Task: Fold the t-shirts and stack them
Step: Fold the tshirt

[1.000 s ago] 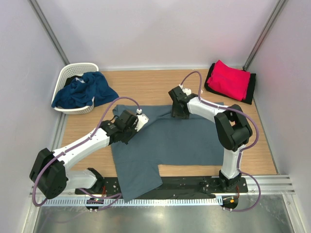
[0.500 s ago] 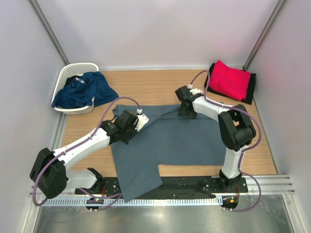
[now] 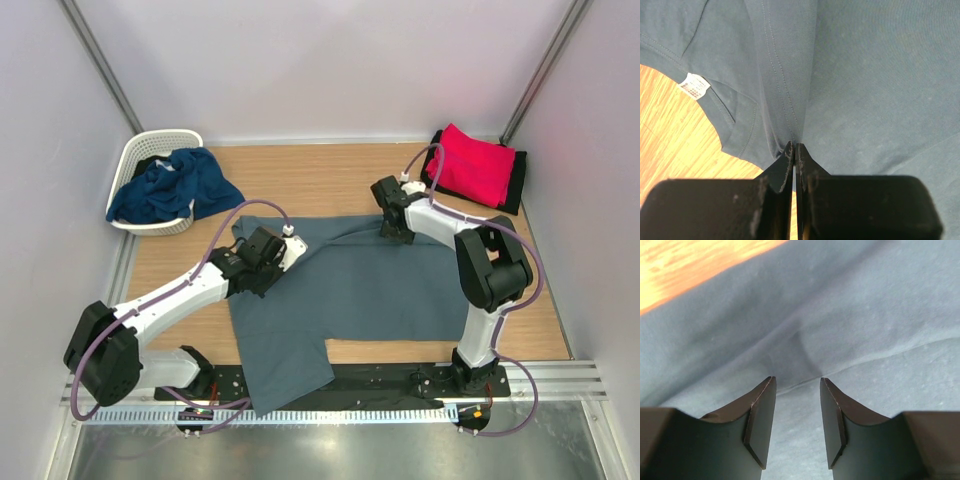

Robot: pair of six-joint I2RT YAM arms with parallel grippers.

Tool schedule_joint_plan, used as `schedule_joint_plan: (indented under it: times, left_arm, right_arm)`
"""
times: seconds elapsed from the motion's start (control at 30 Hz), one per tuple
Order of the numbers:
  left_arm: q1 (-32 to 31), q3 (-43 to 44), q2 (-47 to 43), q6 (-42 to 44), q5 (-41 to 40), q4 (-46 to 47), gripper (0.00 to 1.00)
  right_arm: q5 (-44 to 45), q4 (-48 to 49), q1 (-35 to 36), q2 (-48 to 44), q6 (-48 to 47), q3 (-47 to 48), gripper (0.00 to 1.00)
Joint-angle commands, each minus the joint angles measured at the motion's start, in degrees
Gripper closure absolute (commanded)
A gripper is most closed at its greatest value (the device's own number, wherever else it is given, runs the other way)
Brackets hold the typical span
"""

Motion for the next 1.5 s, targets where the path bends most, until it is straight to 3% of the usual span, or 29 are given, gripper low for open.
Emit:
schedule_joint_plan:
  times: [0.0,0.53,0.9,1.47]
  left_arm:
    - [-0.13,1.60,-0.29,0.44,0.75,1.01,1.00]
    - [-0.13,1.69,-0.02,0.26,0.67,1.09,1.00]
    - [-0.13,1.78,-0.20,0.00,0.23,0.92,1.00]
    - [-0.05,2.13,-2.04,-0.79,-1.35,0.92,1.00]
  right_arm:
    - [3.44,2.12,-0.83,-0.88,0.53,0.08,0.54]
    - [5.64,3.27,-2.59,1.93,0.09,-2.03,0.56]
    - [5.20,3.80,-4.52,-0.17,-1.05,-2.91,0.93]
    - [0.80,-4.02,-4.87,-4.92,-4.31,-0.45,0.93]
